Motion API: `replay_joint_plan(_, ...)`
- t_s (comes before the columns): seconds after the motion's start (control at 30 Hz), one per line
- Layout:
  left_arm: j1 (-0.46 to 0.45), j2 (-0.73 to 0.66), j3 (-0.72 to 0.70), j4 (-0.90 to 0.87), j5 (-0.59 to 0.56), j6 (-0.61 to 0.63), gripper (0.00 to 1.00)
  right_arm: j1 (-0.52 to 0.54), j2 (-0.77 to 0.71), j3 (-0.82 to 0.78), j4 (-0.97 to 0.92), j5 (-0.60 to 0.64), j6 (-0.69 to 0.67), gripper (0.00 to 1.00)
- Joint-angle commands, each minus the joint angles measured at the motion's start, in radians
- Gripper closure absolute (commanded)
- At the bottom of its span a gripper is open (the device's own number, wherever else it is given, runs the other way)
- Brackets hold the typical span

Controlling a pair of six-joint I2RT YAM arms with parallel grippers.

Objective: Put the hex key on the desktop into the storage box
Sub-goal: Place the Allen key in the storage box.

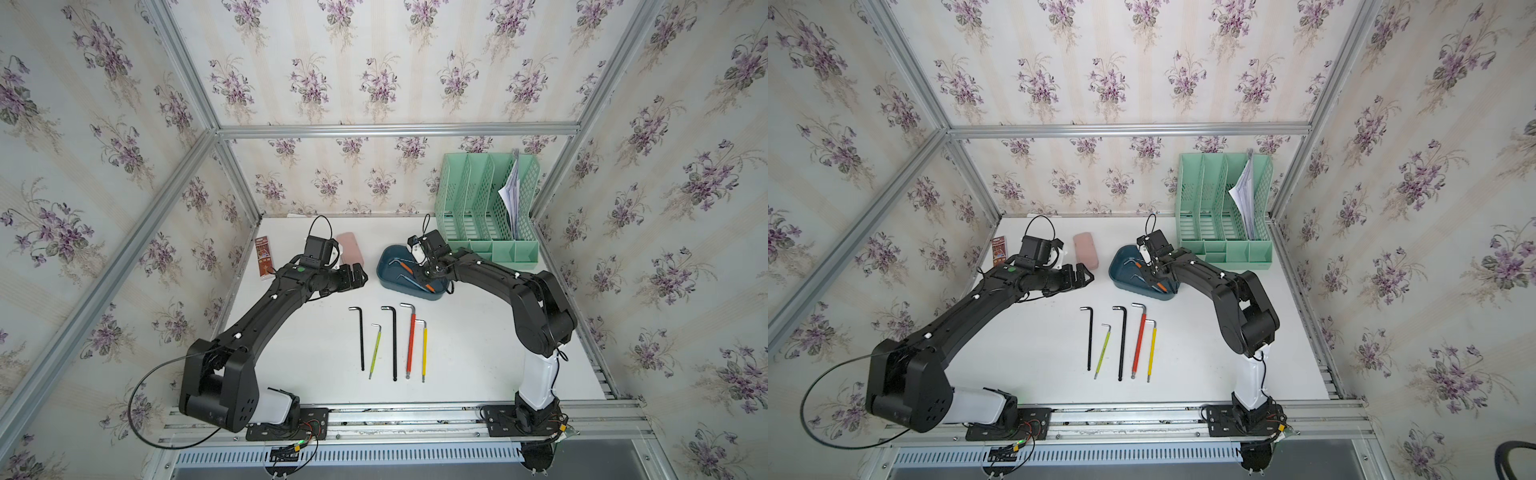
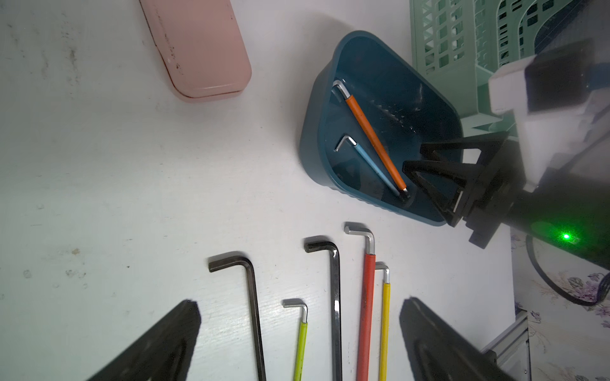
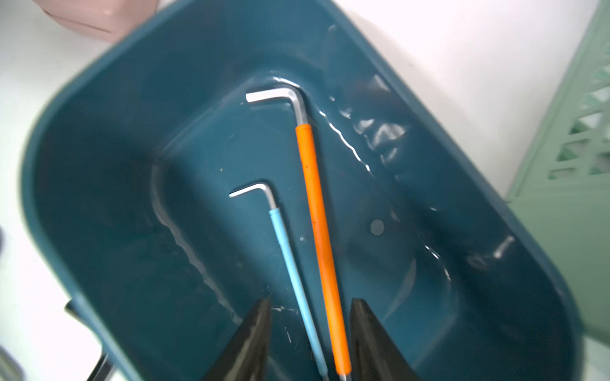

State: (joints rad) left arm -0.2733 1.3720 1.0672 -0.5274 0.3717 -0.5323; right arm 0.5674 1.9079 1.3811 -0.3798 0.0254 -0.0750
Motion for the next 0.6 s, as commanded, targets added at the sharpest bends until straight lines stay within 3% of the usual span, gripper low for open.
replay_joint_plan(0.0,-0.014,-0.073,-0.004,-0.087,-0.041,-0.031,0.01,0.0,-0.066,0.008,0.035,0.016,0.029,0.52)
replay_joint_plan(0.23,-0.075,-0.254,-0.01,-0.267,-0.194,-0.092,0.01,-0.01,-0.223,0.045,0.005,-0.027,0.174,0.49)
replay_joint_plan(0.57,-0.088,-0.481,-0.083,-0.32,-0.267,-0.097,0.01,-0.008,-0.355,-0.232,0.126,-0.3,0.364,0.52)
